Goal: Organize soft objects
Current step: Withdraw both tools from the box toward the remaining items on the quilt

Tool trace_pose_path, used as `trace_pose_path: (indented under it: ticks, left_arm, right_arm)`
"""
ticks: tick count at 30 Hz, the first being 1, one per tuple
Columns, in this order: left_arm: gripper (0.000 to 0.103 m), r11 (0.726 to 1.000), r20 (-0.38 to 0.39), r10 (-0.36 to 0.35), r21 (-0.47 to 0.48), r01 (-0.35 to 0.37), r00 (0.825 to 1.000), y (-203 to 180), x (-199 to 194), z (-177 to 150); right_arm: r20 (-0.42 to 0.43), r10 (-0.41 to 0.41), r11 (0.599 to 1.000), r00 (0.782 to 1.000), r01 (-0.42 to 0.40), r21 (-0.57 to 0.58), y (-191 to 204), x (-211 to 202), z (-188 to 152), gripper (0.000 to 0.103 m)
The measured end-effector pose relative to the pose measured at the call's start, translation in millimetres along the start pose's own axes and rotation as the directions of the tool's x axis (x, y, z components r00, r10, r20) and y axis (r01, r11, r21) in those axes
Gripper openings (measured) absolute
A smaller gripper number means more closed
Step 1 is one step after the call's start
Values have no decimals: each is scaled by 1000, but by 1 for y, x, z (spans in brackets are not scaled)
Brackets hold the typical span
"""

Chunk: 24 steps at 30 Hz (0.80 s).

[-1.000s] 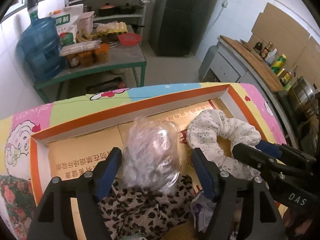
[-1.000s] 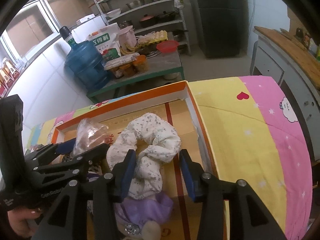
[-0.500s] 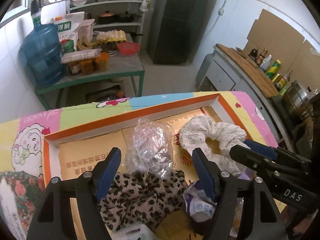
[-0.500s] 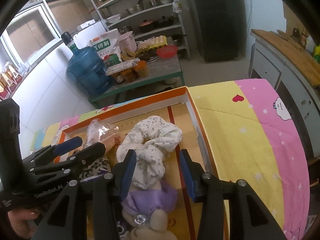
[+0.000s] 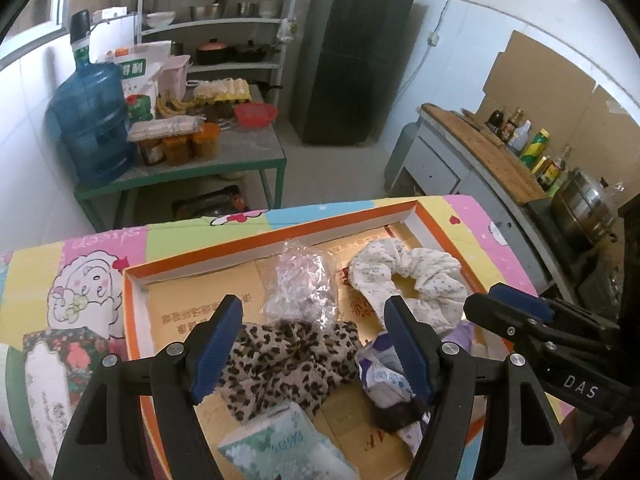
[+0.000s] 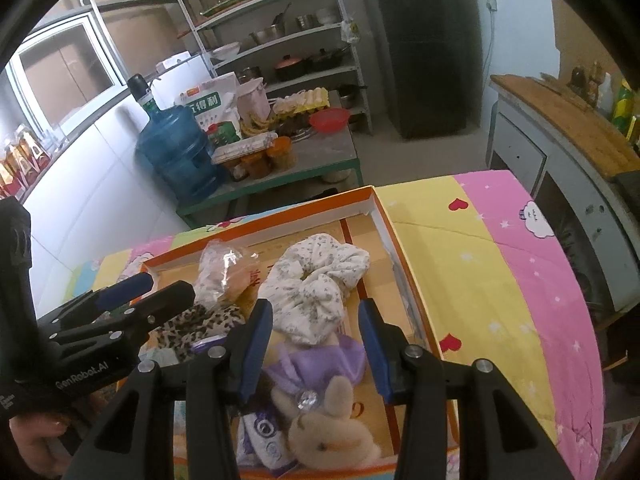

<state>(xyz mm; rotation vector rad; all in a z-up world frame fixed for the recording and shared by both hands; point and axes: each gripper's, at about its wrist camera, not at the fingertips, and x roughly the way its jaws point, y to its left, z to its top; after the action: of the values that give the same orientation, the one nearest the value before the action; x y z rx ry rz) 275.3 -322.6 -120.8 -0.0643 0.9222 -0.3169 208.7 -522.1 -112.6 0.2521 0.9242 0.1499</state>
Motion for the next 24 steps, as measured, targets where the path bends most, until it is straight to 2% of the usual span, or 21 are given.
trace_pose_path:
  ticks: [24]
  left_arm:
    - [75,998,89,-62,38,58,994,27,-100,-16]
  right_arm:
    - [78,-38,999,996,40,-21,66,-69,-28,45]
